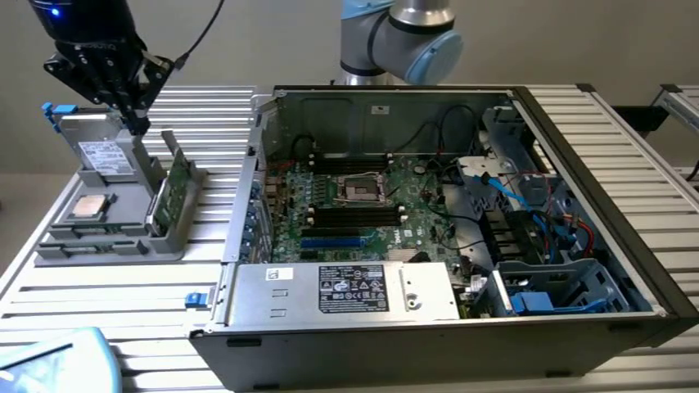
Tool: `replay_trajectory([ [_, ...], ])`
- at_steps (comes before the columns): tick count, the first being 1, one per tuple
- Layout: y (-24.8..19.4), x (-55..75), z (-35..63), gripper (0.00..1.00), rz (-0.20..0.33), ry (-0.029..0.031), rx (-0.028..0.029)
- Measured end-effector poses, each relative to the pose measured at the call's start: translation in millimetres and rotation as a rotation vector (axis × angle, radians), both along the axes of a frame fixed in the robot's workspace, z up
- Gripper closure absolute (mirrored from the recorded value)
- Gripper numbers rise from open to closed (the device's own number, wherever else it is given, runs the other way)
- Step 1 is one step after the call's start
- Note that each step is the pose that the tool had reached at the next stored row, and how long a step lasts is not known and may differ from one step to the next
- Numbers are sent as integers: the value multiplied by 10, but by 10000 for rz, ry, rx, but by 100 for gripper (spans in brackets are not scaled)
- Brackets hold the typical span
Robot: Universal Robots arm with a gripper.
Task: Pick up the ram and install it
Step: 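Reach for the ram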
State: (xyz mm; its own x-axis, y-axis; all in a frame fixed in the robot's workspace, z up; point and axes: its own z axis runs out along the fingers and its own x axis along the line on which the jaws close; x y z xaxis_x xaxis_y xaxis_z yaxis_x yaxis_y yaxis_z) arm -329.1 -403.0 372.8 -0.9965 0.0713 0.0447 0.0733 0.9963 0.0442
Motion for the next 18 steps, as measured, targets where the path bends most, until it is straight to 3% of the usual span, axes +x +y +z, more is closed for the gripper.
replay_trajectory([
  [7,-19,-309,-47,89,2,48,-1],
  [18,-80,-667,-106,89,43,59,0],
])
